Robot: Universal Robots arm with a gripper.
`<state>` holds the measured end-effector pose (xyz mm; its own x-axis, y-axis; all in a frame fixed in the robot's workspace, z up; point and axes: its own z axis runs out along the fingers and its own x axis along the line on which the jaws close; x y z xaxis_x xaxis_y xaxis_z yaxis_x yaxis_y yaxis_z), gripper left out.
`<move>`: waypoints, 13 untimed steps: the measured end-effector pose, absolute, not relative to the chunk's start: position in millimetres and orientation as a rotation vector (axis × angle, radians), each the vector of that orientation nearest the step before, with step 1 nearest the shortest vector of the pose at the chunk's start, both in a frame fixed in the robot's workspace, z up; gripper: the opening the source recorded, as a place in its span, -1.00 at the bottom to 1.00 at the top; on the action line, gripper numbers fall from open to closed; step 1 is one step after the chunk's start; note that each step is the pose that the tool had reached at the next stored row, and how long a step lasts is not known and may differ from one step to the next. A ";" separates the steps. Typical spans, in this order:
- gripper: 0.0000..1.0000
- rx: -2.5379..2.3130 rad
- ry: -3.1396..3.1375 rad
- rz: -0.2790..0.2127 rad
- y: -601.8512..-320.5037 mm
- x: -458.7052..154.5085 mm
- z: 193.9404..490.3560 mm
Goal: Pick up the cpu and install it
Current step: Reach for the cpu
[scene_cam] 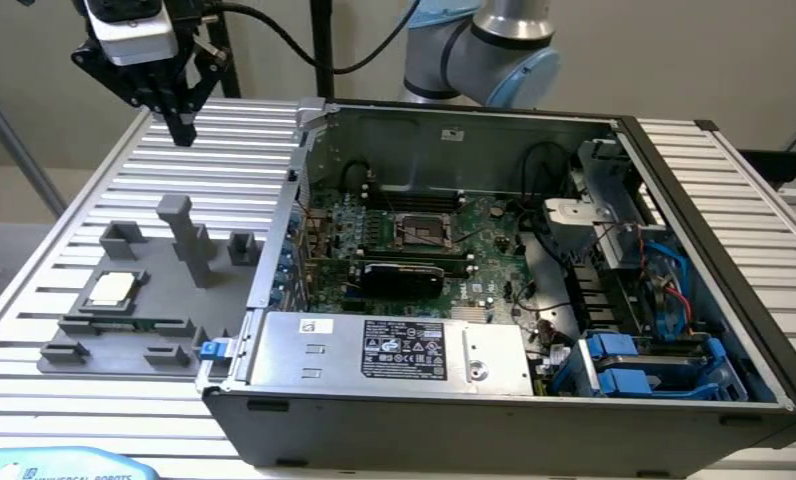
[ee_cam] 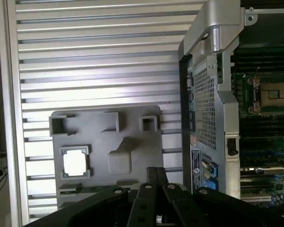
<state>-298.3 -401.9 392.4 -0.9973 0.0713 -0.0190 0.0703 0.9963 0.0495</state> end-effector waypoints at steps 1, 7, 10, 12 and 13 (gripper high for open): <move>-0.79 0.110 3.118 0.076 -402.0 -302.7 392.4; -0.79 0.110 3.118 0.076 -402.2 -330.2 392.3; -0.79 0.110 3.118 0.076 -402.4 -343.8 392.1; -0.79 0.110 3.118 0.076 -402.5 -352.9 391.9; -0.79 0.110 3.118 0.076 -402.5 -357.2 391.6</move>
